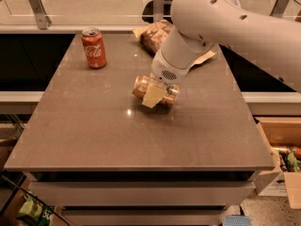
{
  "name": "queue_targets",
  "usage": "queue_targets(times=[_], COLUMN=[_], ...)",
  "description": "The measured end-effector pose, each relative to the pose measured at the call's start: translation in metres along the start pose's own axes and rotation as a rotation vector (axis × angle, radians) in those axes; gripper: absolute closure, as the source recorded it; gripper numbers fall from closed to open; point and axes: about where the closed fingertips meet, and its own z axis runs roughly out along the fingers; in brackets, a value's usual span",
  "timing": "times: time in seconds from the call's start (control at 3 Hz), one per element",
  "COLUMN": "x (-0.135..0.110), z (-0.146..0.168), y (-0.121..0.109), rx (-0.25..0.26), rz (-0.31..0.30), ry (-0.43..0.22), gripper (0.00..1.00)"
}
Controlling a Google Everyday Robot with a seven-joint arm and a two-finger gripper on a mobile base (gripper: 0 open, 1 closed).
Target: Knock orange can over
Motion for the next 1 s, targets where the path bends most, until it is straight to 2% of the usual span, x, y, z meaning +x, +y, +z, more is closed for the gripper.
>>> queue_targets(times=[0.33, 0.67, 1.0], x=[-0.0017, -0.0021, -0.0028], z=[0.0068, 0.0058, 0.0062], y=[0.0012, 0.001, 0.002], rx=[-0.007, -0.007, -0.008], rz=[-0.009, -0.009, -0.011], ry=[0.0, 0.0, 0.001], gripper=[1.0, 0.85, 0.6])
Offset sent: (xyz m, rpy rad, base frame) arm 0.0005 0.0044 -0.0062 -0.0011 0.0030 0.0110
